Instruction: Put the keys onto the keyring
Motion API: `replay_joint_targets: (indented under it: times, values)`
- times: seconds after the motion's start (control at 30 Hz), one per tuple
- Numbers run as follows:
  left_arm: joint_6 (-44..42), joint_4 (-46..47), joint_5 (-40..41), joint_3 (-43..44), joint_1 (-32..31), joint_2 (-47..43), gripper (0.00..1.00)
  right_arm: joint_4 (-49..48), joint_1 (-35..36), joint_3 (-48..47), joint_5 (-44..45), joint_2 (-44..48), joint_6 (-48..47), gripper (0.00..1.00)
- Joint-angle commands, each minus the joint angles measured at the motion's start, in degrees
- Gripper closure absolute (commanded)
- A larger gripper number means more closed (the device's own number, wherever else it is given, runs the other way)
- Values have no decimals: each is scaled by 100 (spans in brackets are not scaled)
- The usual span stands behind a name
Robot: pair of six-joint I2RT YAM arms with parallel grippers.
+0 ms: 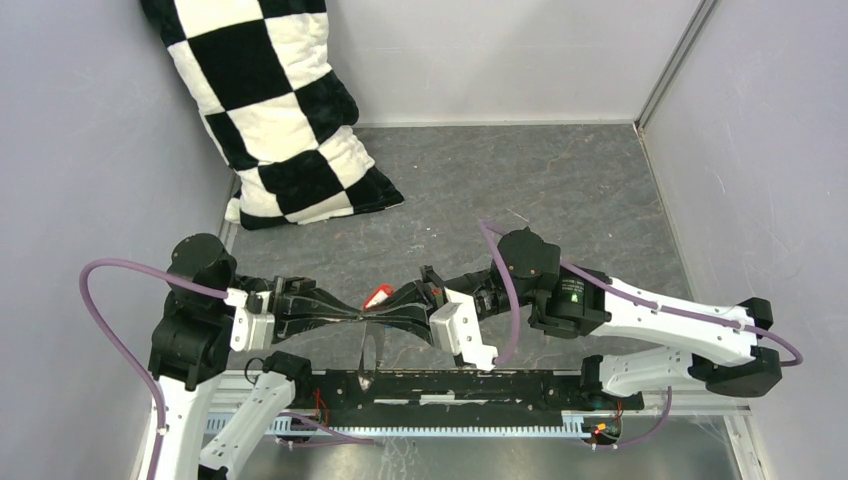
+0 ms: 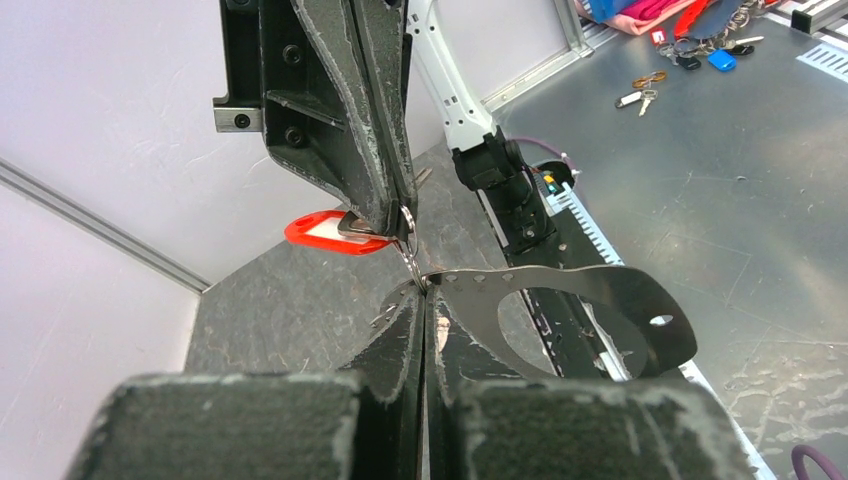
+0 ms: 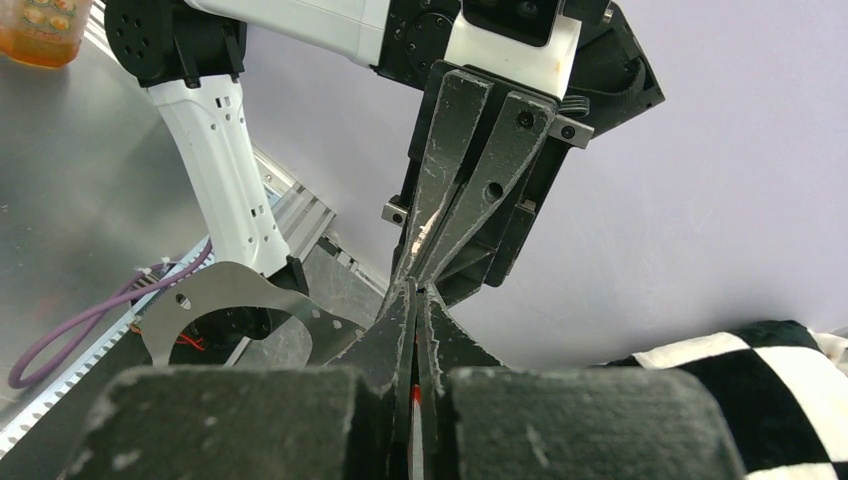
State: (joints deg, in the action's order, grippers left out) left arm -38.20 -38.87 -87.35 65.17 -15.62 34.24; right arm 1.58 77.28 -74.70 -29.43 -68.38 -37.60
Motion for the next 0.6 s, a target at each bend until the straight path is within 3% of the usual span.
replay_joint_targets:
  times: [0.0, 0.33, 0.57]
  values:
    - [-87, 125, -233, -4, -20, -91, 98, 400, 25, -414, -49, -134, -72, 100]
    - [-70, 125, -340, 4, -20, -197, 98, 865, -179, -747, -131, -338, 17, 100]
    - [-48, 133, -357, -4, -20, -255, 98, 1243, -473, -1201, -748, -594, 277, 100]
